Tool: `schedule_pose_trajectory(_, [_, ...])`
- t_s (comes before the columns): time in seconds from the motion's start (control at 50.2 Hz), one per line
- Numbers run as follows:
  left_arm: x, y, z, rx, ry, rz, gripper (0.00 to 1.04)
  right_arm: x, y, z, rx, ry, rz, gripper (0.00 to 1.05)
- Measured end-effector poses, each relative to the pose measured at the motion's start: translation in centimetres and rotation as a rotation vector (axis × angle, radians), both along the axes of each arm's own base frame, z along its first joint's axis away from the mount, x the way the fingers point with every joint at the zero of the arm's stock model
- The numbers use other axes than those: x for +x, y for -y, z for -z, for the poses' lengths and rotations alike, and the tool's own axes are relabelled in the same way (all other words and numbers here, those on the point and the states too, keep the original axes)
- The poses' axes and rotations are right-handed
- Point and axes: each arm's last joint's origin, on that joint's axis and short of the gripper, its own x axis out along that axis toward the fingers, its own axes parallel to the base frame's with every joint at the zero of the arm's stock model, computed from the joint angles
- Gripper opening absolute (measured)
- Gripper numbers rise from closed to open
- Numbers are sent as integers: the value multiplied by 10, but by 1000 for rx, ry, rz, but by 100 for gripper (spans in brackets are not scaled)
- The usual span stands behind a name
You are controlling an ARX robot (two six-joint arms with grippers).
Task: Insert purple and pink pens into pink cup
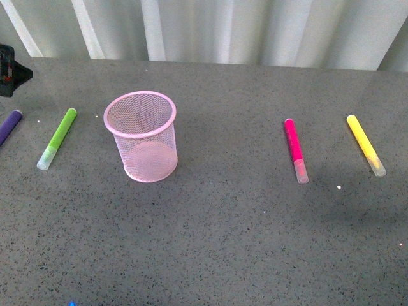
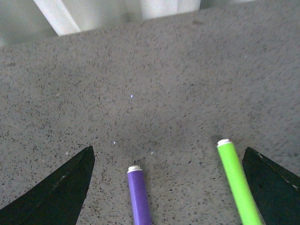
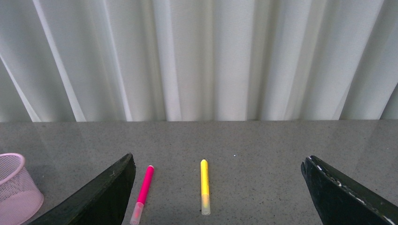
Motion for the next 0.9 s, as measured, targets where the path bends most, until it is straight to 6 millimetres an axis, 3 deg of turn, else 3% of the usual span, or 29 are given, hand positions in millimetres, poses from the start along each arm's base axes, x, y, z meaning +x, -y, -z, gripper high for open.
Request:
schedule_pose_trajectory(0.379, [17, -8, 42, 64, -142, 30, 98, 0, 0, 0, 0, 0, 0, 98])
schedule_pose_trajectory(0.897, [36, -22, 49, 51, -194, -30, 98, 0, 0, 0, 0, 0, 0, 98])
